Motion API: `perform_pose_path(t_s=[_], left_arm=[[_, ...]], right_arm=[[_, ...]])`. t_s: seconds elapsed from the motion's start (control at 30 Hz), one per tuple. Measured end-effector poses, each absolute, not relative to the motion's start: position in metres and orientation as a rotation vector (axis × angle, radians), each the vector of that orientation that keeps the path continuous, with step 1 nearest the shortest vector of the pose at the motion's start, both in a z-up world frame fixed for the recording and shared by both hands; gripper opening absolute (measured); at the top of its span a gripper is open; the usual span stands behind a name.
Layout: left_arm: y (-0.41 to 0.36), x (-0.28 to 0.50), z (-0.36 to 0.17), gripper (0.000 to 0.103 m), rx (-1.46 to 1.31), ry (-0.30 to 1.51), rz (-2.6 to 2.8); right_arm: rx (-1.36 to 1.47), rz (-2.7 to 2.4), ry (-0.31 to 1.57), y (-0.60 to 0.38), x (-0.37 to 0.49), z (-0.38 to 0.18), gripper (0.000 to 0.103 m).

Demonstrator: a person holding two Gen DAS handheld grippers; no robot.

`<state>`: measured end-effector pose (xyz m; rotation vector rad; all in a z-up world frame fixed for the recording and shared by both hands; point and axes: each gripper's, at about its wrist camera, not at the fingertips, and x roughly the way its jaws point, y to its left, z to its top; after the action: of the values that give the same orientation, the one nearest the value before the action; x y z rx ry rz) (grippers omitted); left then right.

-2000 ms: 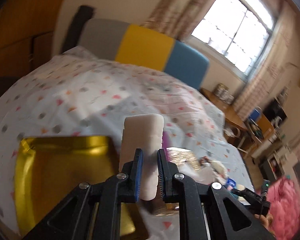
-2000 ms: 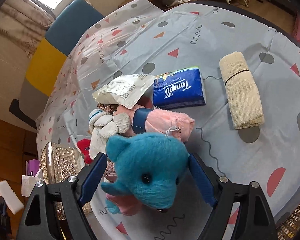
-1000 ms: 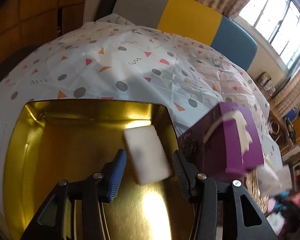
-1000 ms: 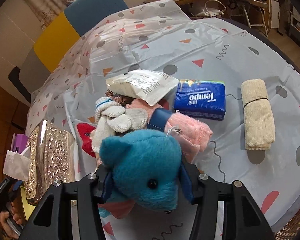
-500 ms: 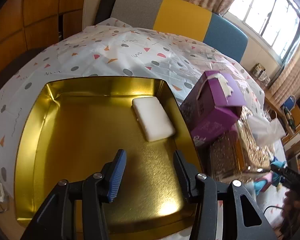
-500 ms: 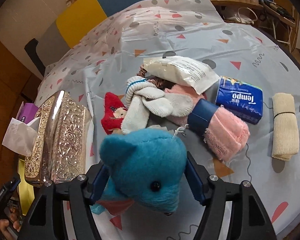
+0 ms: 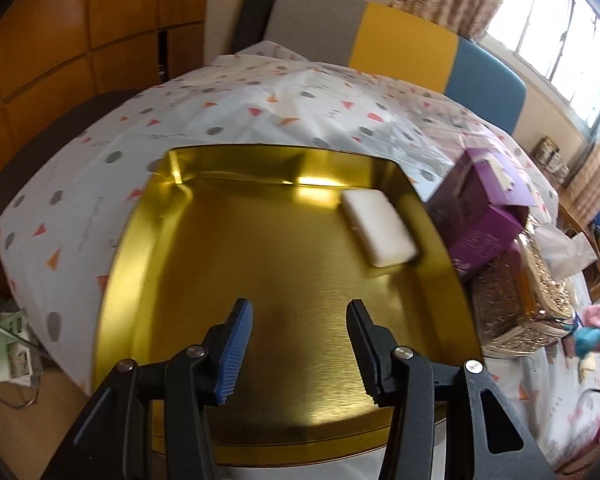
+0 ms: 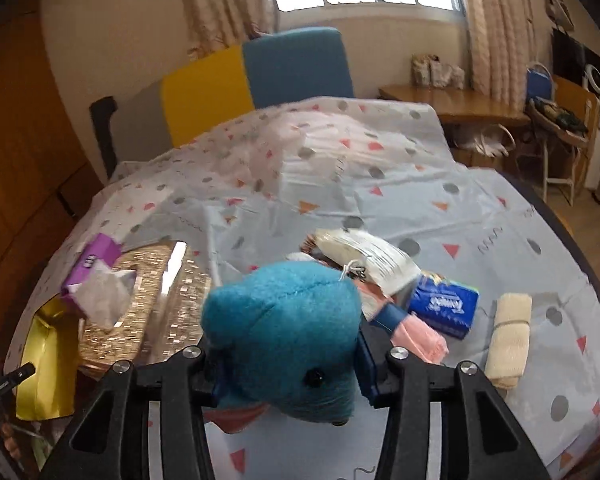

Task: Organize soft objects
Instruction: 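Carry the blue teddy bear into the gold tray and release it with the right gripper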

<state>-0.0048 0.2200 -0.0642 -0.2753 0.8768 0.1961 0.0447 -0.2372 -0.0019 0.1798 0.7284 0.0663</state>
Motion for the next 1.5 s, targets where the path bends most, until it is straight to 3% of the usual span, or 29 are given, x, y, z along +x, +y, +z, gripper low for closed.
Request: perform_pose_path(t_s=[0.27,0.5,0.7,0.87,0.93,1.0,1.43,1.5], left_arm=[[0.236,-0.016,-0.062,0.050,-0.313,0.864,0.223],[0.238,-0.025,-0.054,0.054,-0.310,0.836,0.229],[0.245,-0.030,-0.055,0.054,-0.326,0.833,0.242],[0.248,-0.030,-0.061,0.054,-0.337,0.847,0.243],[0.249,-0.030,-0.063,0.054,-0.342,0.850,0.242],[0.248,-0.030,-0.064,0.054,-0.340,0.853,0.241],[0.235,-0.031,-0.060,0.054,-0.293,0.841,0.229],[0.232,-0.032,-0.056,0.061,-0.279,0.832,0.230]], right_arm=[[-0.087,0.516,0.660,-0.103,0.035,0.058,0.048],[-0.365,0.761,0.752,0.035,0.046,0.022,0.049],[-0.551,0.762,0.806,0.098,0.071,-0.027,0.054],[-0.524,0.704,0.861,0.110,0.098,-0.047,0.064],[-0.456,0.699,0.859,0.106,0.103,-0.044,0.076],[-0.405,0.698,0.863,0.099,0.104,-0.041,0.080],[-0.305,0.637,0.824,0.054,0.079,-0.029,0.080],[-0.298,0.619,0.804,0.045,0.073,-0.026,0.080]])
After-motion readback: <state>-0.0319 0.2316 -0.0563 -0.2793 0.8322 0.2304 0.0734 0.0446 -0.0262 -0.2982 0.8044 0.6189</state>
